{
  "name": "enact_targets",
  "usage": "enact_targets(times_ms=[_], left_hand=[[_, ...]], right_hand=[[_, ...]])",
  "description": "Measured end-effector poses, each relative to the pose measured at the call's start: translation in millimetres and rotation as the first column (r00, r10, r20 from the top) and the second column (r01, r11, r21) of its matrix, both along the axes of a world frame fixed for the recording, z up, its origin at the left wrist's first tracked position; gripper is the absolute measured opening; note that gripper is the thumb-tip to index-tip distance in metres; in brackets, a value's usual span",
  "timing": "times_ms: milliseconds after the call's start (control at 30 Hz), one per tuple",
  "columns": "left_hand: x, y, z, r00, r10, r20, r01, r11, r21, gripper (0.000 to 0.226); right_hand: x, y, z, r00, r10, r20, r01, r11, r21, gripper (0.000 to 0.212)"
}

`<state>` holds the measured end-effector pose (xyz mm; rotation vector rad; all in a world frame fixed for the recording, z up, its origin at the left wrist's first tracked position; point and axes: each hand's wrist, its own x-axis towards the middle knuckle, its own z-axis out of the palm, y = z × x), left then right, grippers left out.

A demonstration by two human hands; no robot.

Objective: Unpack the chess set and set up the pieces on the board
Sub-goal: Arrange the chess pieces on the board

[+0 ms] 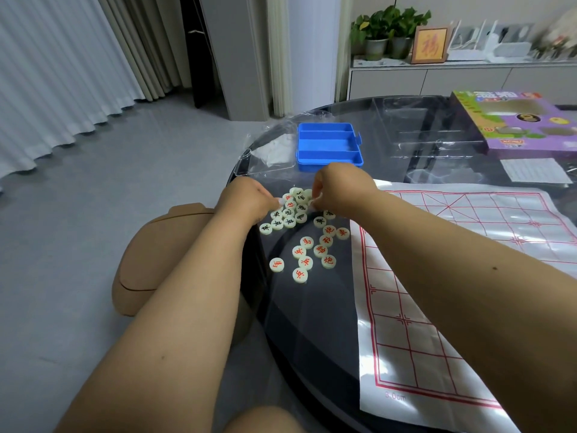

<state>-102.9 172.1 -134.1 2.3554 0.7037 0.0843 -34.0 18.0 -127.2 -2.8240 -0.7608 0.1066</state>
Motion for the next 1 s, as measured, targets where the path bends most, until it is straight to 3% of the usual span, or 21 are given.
enact_targets(times_ms=[100,333,500,667,767,1000], left_hand=[[7,0,3,0.999,-0.010,-0.053,0.010,1.000,-0.001,0.021],[7,11,5,0.998,-0.065,-0.019,0.066,0.997,0.051,0.023],[4,12,9,0.993,-0.118,-0.030,0.122,0.980,0.155,0.013],[-16,14,14,0.988,-0.149,0.026,0.143,0.977,0.160,0.008],[-40,6,19,0.975,-0.212,0.072,0.200,0.968,0.150,0.003],[-67,-5,-3,0.946,-0.324,0.030,0.317,0.939,0.137,0.012]], right_hand=[[0,1,-2,0.999,-0.035,-0.036,0.035,0.999,-0.004,0.031],[1,2,-5,0.997,-0.047,-0.059,0.048,0.999,0.019,0.032],[-2,-4,3,0.996,-0.055,-0.065,0.058,0.997,0.056,0.029],[-30,-12,19,0.974,0.108,-0.198,-0.065,0.976,0.208,0.021],[-42,-7,17,0.950,0.186,-0.251,-0.136,0.969,0.207,0.020],[-45,-5,7,0.938,0.228,-0.261,-0.182,0.965,0.190,0.022]])
